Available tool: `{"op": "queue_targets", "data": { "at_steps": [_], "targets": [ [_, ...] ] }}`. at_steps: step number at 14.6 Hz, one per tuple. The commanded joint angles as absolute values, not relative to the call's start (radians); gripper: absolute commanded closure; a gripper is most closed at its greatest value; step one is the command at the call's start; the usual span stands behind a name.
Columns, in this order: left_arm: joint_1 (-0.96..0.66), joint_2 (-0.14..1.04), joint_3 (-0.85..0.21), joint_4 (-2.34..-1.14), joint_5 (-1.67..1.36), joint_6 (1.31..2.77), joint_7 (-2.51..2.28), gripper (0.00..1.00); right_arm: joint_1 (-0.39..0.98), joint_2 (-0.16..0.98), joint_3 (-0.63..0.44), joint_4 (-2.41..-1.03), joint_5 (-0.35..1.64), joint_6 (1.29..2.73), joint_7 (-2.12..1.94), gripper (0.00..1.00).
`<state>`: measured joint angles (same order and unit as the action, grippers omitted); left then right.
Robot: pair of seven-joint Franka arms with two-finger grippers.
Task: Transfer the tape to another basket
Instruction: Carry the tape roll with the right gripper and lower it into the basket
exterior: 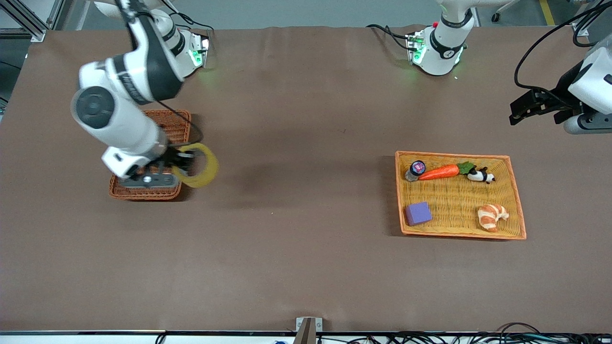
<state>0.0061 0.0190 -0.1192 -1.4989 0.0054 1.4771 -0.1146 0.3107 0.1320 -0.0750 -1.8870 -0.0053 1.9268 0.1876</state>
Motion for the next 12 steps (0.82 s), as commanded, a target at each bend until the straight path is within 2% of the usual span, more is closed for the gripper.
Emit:
{"op": "queue_targets", "data": {
  "at_steps": [1, 6, 9, 12],
  "targets": [
    [0.009, 0.006, -0.117, -1.513, -0.009, 1.488, -0.092, 0.00, 0.207, 0.019, -0.051, -2.090, -0.057, 1.991, 0.076, 1.00],
    [0.008, 0.008, -0.117, -1.513, -0.009, 1.489, -0.092, 0.00, 0.040, -0.078, -0.051, -2.437, -0.063, 2.281, -0.146, 0.99],
    [0.006, 0.008, -0.118, -1.513, -0.009, 1.489, -0.091, 0.00, -0.069, -0.072, -0.049, -2.546, -0.089, 2.434, -0.250, 0.99],
    [0.006, 0.008, -0.118, -1.513, -0.009, 1.489, -0.091, 0.00, -0.084, -0.064, -0.049, -2.630, -0.089, 2.555, -0.261, 0.98]
  ]
}}
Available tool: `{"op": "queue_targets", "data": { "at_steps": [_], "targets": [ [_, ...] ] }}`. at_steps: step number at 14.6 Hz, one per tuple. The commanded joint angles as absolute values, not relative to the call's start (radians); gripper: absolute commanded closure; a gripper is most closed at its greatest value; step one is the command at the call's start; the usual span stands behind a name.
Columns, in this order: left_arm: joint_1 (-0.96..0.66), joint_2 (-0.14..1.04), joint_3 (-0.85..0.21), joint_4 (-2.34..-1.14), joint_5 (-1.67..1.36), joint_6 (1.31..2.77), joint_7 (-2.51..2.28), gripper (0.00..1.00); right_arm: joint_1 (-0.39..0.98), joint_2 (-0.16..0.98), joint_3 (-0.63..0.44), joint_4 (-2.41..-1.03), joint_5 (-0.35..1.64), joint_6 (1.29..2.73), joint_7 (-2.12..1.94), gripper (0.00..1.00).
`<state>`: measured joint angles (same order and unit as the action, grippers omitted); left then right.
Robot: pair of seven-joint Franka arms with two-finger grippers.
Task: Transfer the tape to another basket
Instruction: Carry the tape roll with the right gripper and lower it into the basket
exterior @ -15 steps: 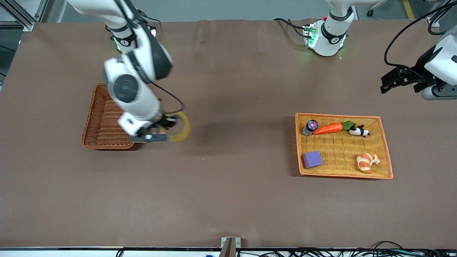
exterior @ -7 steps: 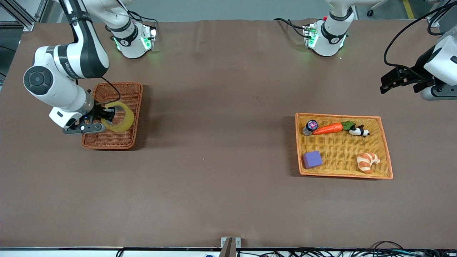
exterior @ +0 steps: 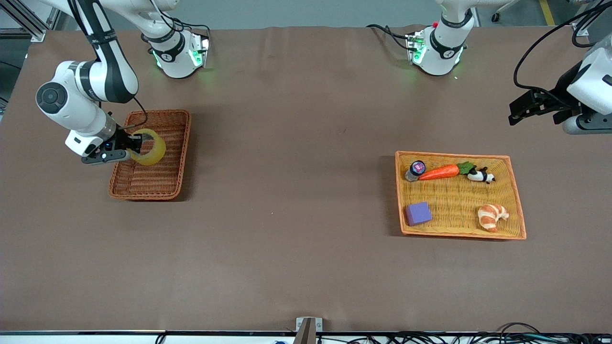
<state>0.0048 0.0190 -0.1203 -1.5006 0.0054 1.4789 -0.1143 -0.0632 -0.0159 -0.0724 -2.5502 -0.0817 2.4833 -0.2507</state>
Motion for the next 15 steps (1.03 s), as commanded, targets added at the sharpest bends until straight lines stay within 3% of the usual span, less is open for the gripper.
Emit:
{"op": "queue_targets", "data": {
  "at_steps": [1, 5, 8, 9, 11, 12, 15],
  "targets": [
    [0.006, 0.008, -0.118, -1.513, -0.009, 1.489, -0.092, 0.00, -0.086, -0.043, -0.049, -2.646, -0.087, 2.603, -0.261, 0.98],
    [0.006, 0.008, -0.118, -1.513, -0.009, 1.489, -0.091, 0.00, -0.091, 0.043, -0.049, -2.652, -0.087, 2.698, -0.258, 0.93],
    [0.006, 0.008, -0.118, -1.513, -0.009, 1.489, -0.091, 0.00, -0.089, 0.104, -0.048, -2.654, -0.087, 2.750, -0.250, 0.80],
    [0.006, 0.008, -0.118, -1.513, -0.009, 1.489, -0.092, 0.00, -0.089, 0.103, -0.048, -2.649, -0.087, 2.743, -0.245, 0.66],
    [0.005, 0.008, -0.118, -1.513, -0.009, 1.491, -0.092, 0.00, -0.089, 0.086, -0.045, -2.614, -0.086, 2.660, -0.244, 0.16],
    [0.005, 0.008, -0.118, -1.513, -0.009, 1.491, -0.092, 0.00, -0.089, 0.063, -0.046, -2.568, -0.086, 2.581, -0.247, 0.00],
    [0.006, 0.008, -0.118, -1.513, -0.011, 1.489, -0.091, 0.00, -0.083, -0.004, -0.043, -2.354, -0.078, 2.271, -0.242, 0.00]
  ]
}}
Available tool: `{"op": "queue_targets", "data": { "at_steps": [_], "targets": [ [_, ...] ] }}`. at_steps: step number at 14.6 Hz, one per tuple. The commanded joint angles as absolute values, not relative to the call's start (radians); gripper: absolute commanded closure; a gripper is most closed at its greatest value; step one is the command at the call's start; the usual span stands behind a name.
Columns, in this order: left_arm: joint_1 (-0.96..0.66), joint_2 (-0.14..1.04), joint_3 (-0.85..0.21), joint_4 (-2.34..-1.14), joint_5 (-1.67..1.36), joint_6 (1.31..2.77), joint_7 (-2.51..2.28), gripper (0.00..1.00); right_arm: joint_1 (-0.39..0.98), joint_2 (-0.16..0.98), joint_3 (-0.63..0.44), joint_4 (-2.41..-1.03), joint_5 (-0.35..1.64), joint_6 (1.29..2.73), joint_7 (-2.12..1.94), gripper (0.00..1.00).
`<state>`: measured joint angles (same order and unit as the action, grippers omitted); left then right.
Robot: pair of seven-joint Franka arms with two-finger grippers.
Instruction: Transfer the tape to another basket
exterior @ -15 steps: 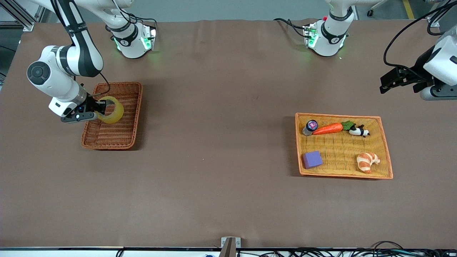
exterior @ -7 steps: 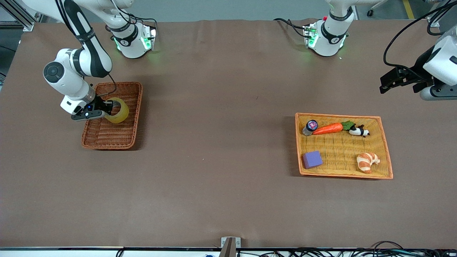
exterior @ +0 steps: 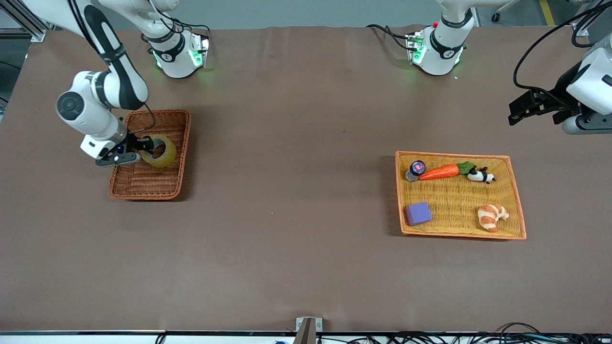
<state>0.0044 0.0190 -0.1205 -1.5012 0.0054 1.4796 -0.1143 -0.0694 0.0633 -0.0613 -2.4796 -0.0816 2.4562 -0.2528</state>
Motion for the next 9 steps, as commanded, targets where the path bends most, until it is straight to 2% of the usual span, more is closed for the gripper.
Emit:
{"op": "queue_targets", "data": {
  "at_steps": [1, 4, 9],
  "targets": [
    [0.008, 0.008, -0.118, -1.513, -0.011, 1.489, -0.092, 0.00, -0.081, -0.018, -0.043, -2.277, -0.077, 2.185, -0.242, 0.00],
    [0.009, 0.008, -0.118, -1.513, -0.011, 1.489, -0.091, 0.00, -0.080, -0.052, -0.040, -2.084, -0.069, 2.013, -0.157, 0.00],
    [0.011, 0.008, -0.118, -1.513, -0.012, 1.489, -0.091, 0.00, -0.052, -0.048, -0.043, -1.774, -0.002, 1.758, 0.014, 0.00]
  ]
}}
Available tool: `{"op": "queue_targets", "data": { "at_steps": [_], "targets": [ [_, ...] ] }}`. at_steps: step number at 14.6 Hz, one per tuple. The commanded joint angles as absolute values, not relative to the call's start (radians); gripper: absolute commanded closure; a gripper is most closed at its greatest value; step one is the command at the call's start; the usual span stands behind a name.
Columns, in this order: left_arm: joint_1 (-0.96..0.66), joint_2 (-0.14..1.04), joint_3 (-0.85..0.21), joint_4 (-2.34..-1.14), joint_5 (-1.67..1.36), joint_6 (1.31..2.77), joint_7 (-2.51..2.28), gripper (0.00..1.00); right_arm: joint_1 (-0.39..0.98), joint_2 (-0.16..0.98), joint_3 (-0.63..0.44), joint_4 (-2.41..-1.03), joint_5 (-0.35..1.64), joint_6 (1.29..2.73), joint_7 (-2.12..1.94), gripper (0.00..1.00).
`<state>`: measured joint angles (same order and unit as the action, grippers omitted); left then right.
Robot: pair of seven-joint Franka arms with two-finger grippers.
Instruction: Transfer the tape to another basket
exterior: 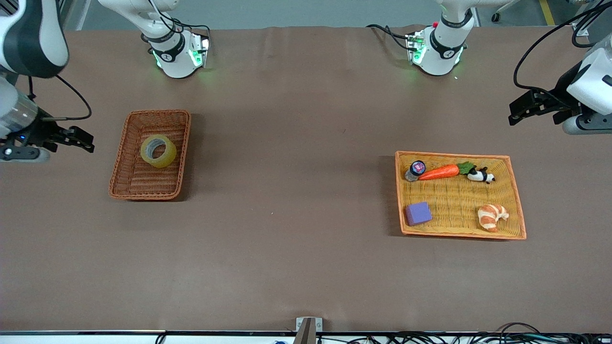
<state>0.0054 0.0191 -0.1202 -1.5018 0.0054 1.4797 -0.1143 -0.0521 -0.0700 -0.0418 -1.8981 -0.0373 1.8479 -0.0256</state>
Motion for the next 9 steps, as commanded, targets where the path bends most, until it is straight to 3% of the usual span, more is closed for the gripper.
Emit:
{"op": "queue_targets", "data": {
  "at_steps": [1, 4, 9],
  "targets": [
    [0.012, 0.008, -0.118, -1.513, -0.012, 1.489, -0.091, 0.00, -0.051, -0.048, -0.043, -1.711, -0.002, 1.717, 0.014, 0.00],
    [0.012, 0.012, -0.117, -1.509, -0.011, 1.493, -0.091, 0.00, -0.060, -0.014, -0.044, -1.505, 0.001, 1.586, 0.063, 0.00],
    [0.012, 0.018, -0.117, -1.499, -0.011, 1.491, -0.078, 0.00, -0.066, -0.012, -0.049, -1.474, 0.035, 1.507, 0.120, 0.00]
  ]
}}
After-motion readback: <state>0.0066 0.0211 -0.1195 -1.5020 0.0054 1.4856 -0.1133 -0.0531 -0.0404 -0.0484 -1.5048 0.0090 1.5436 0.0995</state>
